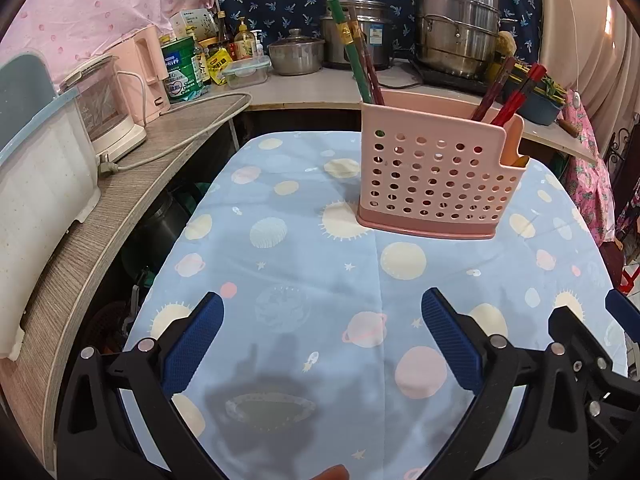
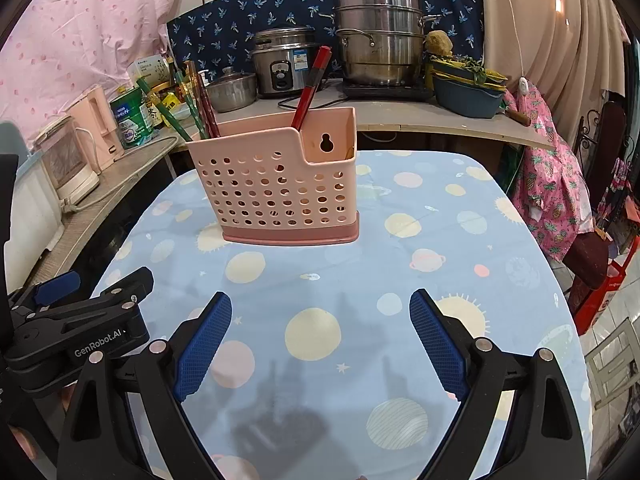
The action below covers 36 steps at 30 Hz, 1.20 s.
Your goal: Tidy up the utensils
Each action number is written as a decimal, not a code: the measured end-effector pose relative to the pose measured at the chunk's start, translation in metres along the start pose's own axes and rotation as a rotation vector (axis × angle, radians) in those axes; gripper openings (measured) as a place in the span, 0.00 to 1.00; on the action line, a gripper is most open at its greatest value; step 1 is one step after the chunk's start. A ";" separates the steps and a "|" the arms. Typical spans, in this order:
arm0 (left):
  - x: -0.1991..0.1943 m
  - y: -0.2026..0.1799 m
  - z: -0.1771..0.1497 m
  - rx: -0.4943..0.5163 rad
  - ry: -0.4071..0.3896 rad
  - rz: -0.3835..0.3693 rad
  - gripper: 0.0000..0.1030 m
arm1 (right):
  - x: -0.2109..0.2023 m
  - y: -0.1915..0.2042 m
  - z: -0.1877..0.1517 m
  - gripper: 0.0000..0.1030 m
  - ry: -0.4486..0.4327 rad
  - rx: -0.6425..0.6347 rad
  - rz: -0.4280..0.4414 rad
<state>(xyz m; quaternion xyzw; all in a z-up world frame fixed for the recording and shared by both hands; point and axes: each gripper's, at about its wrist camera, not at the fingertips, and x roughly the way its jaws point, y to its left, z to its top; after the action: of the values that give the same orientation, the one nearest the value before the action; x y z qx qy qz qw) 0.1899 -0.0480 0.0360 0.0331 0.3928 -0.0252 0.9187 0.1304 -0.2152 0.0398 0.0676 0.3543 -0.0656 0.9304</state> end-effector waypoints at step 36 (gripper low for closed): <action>-0.010 -0.006 0.007 0.018 -0.044 0.011 0.92 | -0.003 -0.003 0.004 0.84 -0.025 0.003 -0.019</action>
<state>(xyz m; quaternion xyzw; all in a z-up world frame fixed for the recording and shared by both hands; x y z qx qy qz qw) 0.1873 -0.0540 0.0475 0.0429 0.3719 -0.0242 0.9270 0.1302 -0.2190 0.0451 0.0648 0.3431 -0.0757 0.9340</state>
